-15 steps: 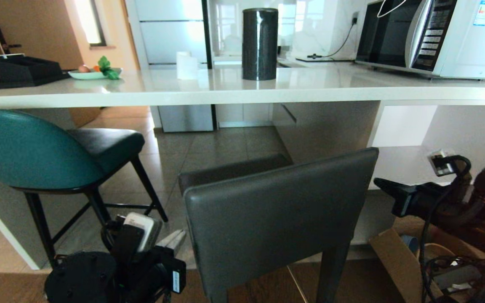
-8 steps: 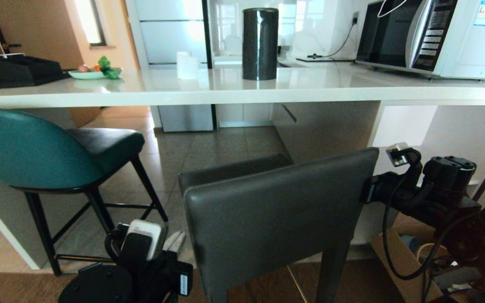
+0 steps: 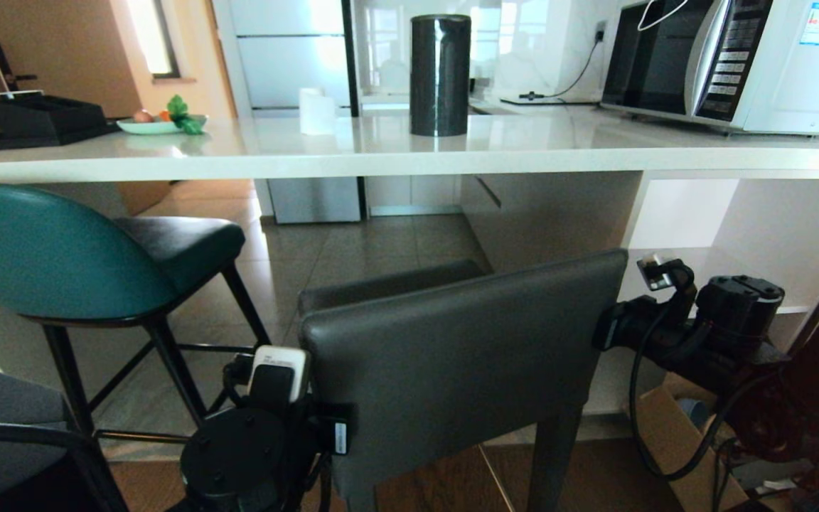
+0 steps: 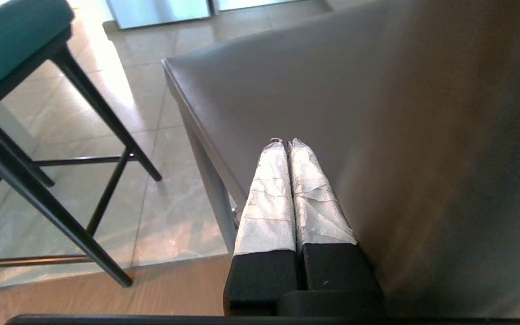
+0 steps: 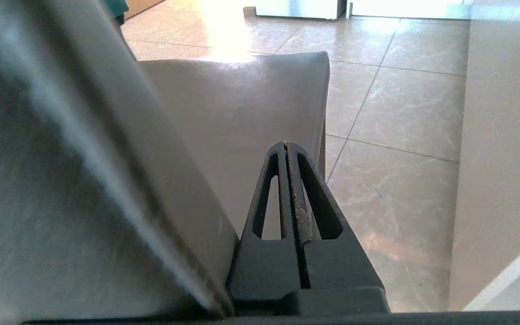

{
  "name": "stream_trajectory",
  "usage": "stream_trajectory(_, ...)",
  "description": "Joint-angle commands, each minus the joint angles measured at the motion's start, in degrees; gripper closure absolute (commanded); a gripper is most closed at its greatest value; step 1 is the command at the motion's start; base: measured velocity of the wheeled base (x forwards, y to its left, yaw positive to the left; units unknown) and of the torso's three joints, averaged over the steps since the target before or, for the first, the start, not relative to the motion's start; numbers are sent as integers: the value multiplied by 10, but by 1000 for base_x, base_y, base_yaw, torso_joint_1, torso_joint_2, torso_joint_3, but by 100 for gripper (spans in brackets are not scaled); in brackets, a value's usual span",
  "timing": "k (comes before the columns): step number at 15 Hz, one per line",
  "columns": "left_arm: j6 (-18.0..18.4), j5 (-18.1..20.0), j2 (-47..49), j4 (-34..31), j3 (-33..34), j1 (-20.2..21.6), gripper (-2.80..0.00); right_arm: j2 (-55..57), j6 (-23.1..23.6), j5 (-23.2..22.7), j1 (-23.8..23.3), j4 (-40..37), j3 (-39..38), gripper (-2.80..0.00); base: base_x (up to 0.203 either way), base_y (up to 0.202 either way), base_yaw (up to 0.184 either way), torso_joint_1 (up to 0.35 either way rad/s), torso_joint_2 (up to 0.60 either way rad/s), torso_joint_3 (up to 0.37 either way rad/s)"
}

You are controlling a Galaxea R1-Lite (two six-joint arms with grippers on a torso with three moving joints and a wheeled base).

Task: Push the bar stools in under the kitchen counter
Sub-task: Push the gray chair back under the dining table

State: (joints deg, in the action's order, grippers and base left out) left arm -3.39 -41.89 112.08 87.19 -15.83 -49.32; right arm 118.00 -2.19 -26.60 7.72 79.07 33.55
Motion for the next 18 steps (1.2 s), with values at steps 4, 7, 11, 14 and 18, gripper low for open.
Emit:
stream_trajectory(4, 0, 24, 51, 5, -16, 81, 0, 0, 0, -7, 37, 72, -61, 0, 0, 0, 0, 0, 0, 0)
stream_trajectory(7, -1, 26, 79, 5, -32, 90, 0, 3, 0, -6, 46, 75, -67, 0, 0, 0, 0, 0, 0, 0)
stream_trajectory(11, 0, 45, 102, 5, -59, 129, 0, -10, 1, -7, 48, 76, -87, 0, 0, 0, 0, 0, 0, 0)
stream_trajectory(14, -2, 39, 89, 5, -32, 83, 0, 7, 0, -7, 44, 76, -80, 0, 0, 0, 0, 0, 0, 0)
stream_trajectory(18, -2, 37, 71, 5, -6, 16, 0, 24, 0, -6, 33, 76, -77, 0, 0, 0, 0, 0, 0, 0)
